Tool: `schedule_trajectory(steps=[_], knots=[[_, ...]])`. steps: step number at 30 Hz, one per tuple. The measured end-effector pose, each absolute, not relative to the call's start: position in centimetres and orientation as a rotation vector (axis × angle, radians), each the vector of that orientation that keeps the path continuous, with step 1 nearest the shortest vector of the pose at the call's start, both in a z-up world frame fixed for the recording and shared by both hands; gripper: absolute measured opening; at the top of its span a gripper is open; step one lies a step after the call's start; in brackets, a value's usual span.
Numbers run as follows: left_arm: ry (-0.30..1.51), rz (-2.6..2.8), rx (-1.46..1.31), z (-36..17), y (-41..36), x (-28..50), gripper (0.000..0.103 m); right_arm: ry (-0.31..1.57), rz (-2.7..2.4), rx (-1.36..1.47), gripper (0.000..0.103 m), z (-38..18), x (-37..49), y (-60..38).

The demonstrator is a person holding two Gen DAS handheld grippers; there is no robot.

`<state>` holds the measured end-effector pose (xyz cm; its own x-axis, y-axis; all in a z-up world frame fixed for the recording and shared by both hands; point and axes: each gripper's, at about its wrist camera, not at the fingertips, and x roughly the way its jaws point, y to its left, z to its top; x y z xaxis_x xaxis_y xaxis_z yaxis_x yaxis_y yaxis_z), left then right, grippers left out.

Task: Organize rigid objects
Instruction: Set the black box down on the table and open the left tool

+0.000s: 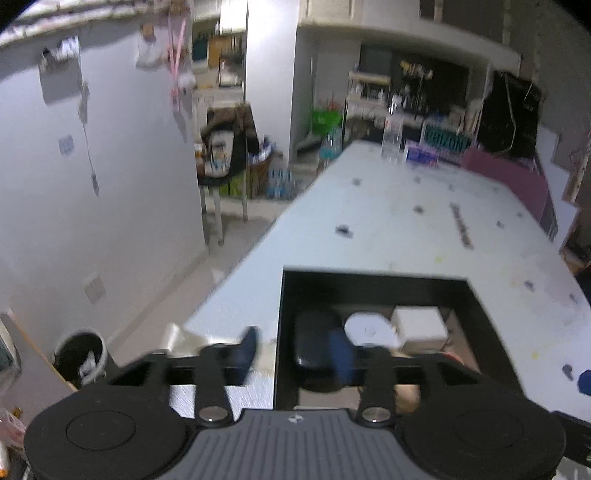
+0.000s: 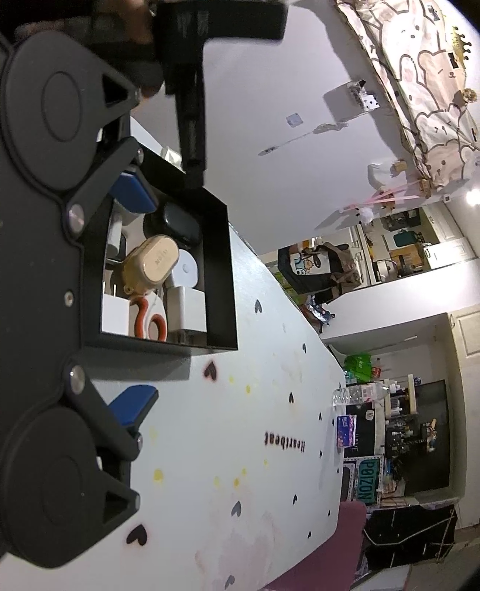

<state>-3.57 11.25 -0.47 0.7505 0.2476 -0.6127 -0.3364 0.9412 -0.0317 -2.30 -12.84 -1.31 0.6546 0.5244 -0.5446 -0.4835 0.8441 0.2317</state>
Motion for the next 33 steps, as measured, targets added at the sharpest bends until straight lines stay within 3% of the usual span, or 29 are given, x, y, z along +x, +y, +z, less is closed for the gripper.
schedule_trajectory(steps=[3,12,25,33], knots=[[0.592,0.311,-0.131,1.2,10.5,-5.0,0.083,0.633,0.576,0.08,0.1,-1.1,-2.5,-13.2],[0.546,0.282,-0.07,3.9,8.6,-8.8,0.103,0.587,0.57,0.091,0.101,0.4,-3.5,-14.0],[0.536,0.313,-0.081,5.5,8.5,-12.8,0.103,0.446,0.493,0.033,0.103,4.3,-7.3,-14.6],[0.566,0.31,-0.082,5.8,8.0,-14.8,0.103,0.516,0.414,-0.126,0.103,4.4,-9.0,-13.6]])
